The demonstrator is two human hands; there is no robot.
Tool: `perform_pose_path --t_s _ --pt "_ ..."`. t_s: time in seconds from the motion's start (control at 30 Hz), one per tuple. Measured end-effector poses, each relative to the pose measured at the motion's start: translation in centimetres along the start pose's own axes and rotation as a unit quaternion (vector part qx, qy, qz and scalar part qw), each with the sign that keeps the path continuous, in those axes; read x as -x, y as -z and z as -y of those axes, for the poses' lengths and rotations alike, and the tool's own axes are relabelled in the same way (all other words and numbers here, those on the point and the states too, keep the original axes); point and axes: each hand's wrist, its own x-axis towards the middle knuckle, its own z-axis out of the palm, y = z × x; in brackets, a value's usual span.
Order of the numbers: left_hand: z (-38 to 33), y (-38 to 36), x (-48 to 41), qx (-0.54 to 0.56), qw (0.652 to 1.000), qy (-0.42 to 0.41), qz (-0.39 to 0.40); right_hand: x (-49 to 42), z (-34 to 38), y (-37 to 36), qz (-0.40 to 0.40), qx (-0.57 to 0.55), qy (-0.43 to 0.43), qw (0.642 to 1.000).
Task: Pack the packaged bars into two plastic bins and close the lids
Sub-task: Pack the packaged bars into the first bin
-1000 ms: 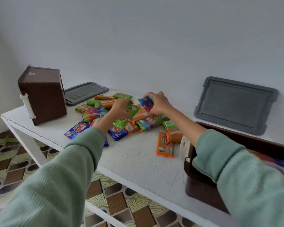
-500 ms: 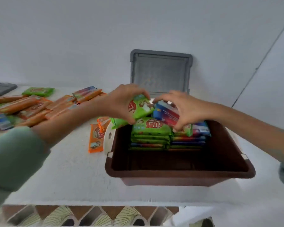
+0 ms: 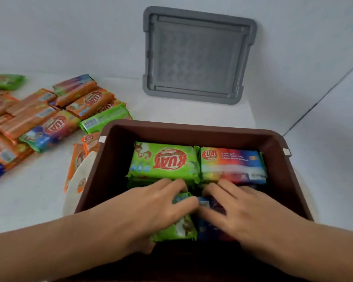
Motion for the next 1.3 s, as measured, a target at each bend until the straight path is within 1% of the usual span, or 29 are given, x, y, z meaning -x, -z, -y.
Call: perform_pose_path --t_s 0.03,0.13,0.17,0.23,0.3,0.37,0.43,0.53,0.7,0.77,0.83,0.87,0.93,0.97,1.03,1.07,1.1,1.13,1.17,1.2,1.23,1.27,1.3 --pt "-0.4 -0.9 -0.5 -0.01 0.999 0.007 0.041 0.0 0.3 -0.6 0.003 -0.008 -0.003 1.0" --pt "-0.1 -3.5 -1.2 -0.008 0.999 -0.015 -0.036 -0.2 1.0 -2.8 0.023 -0.019 -0.021 0.999" --pt "0.4 -4.5 -1.2 -0.02 0.997 -0.022 -0.075 -0.3 1.2 -3.3 0.029 -0.016 -0.031 0.999" --pt "0.4 -5.2 -1.2 -0.049 0.992 -0.026 -0.111 -0.3 1.3 -3.6 0.027 -0.017 -0.044 0.998" --pt "0.1 -5.1 -1.0 -0.072 0.99 -0.038 -0.119 -0.3 1.4 -3.6 0.032 -0.023 -0.049 0.998" --pt "0.1 -5.2 -1.2 -0.083 0.985 -0.044 -0.144 -0.4 1.4 -3.5 0.038 -0.025 -0.052 0.998" --pt "0.3 -5.0 -1.3 -0.079 0.985 -0.022 -0.149 -0.9 1.3 -3.5 0.049 -0.024 -0.058 0.997" --pt "0.4 -4.9 -1.3 -0.072 0.989 -0.001 -0.131 -1.4 1.3 -3.2 0.046 -0.008 -0.069 0.997" --pt "0.0 -4.8 -2.0 -0.141 0.984 0.017 -0.111 -1.7 1.9 -3.4 0.082 0.042 -0.063 0.994" --pt "0.2 -4.8 -2.3 -0.149 0.982 0.021 -0.113 -1.6 1.8 -4.1 0.094 0.04 -0.067 0.993" --pt "0.4 -4.6 -2.4 -0.16 0.982 0.012 -0.104 -2.3 2.0 -3.0 0.106 0.031 -0.082 0.991" --pt "0.5 -4.5 -2.5 -0.158 0.983 0.003 -0.091 -2.5 1.7 -2.6 0.109 0.034 -0.062 0.991" --pt "0.9 -4.3 -2.5 -0.148 0.987 -0.015 -0.064 -2.8 1.2 -1.8 0.193 -0.012 -0.026 0.981" --pt "1.0 -4.1 -2.7 -0.144 0.988 -0.019 -0.054 -2.8 0.9 -1.7 0.216 -0.008 -0.015 0.976" --pt "0.4 -3.3 -2.9 -0.134 0.99 -0.032 -0.037 -3.3 0.9 -0.8 0.23 -0.02 -0.042 0.972" --pt "0.1 -2.6 -3.0 -0.118 0.992 -0.03 -0.016 -3.4 0.9 -0.5 0.238 -0.012 -0.05 0.97" --pt "0.1 -2.2 -3.0 -0.107 0.994 -0.008 0.023 -3.6 0.7 -0.1 0.264 -0.025 -0.05 0.963" --pt "0.1 -1.6 -2.9 -0.078 0.995 0.006 0.067 -3.9 0.5 0.4 0.251 -0.044 -0.054 0.965" --pt "0.2 -0.5 -2.6 -0.038 0.995 0.018 0.091 -3.7 0.1 0.7 0.263 -0.058 -0.054 0.961" --pt "0.5 0.4 -2.2 0.006 0.998 0.013 0.066 -3.8 -0.3 1.3 0.273 -0.085 -0.06 0.956" --pt "1.0 1.5 -1.7 0.048 0.999 0.011 0.02 -4.0 -0.6 2.3 0.25 -0.111 -0.062 0.96" --pt "1.8 2.2 -1.0 0.088 0.994 0.002 -0.059 -4.3 -0.9 3.4 0.21 -0.141 -0.076 0.964" --pt "2.6 3.3 -0.5 0.124 0.985 -0.002 -0.122 -4.8 -1.4 4.4 0.178 -0.166 -0.093 0.965"
